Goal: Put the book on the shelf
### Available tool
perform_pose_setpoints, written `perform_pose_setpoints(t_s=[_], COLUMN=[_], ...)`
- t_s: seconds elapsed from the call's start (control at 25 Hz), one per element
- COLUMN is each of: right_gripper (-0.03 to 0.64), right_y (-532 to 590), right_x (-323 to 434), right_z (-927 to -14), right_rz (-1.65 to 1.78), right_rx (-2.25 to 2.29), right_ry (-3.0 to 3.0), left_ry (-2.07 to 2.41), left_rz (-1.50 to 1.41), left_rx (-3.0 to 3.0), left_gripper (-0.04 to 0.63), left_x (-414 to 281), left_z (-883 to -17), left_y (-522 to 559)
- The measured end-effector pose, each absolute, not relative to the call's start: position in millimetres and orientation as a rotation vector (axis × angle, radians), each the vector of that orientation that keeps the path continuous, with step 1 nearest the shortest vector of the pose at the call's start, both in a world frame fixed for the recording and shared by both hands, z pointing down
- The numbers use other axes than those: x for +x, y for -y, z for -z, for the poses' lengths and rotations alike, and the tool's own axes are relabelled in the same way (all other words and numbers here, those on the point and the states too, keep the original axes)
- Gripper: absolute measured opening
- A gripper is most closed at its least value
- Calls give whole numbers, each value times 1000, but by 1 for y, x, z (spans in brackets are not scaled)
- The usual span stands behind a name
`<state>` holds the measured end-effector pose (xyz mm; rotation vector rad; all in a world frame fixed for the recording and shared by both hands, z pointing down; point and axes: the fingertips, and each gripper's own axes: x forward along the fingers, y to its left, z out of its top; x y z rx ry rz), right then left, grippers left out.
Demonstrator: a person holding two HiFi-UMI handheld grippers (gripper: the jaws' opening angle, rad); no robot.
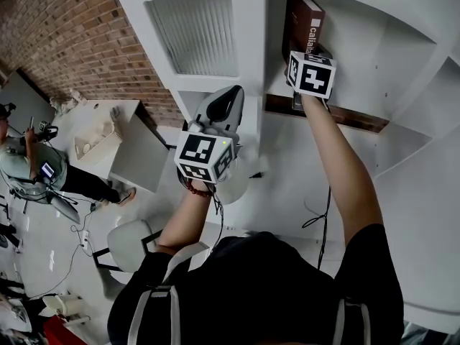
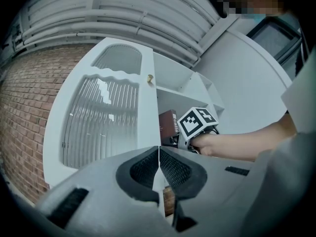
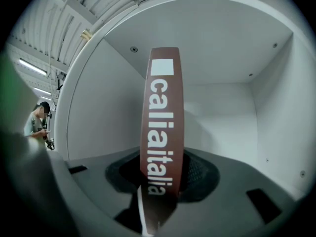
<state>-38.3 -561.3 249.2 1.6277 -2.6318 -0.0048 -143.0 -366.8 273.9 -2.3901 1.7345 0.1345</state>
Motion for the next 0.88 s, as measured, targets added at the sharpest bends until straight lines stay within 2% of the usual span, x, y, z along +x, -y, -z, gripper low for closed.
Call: perform_pose_setpoints(t_s=[0.48, 0.88], right_gripper=[166, 164], right_y=[528, 500], right_x=[-52, -72], right_z=[-221, -210], right_rz=[203, 217], right_rx=[1528, 1439], right_ry=[2749, 2824], left_ry=[-1760, -1734], left_rz=[-124, -140], left_rx=[-2388, -2398], left_gripper=[20, 20], left_x=[-143, -140], left_z=[-283, -276], left_y=[366, 353])
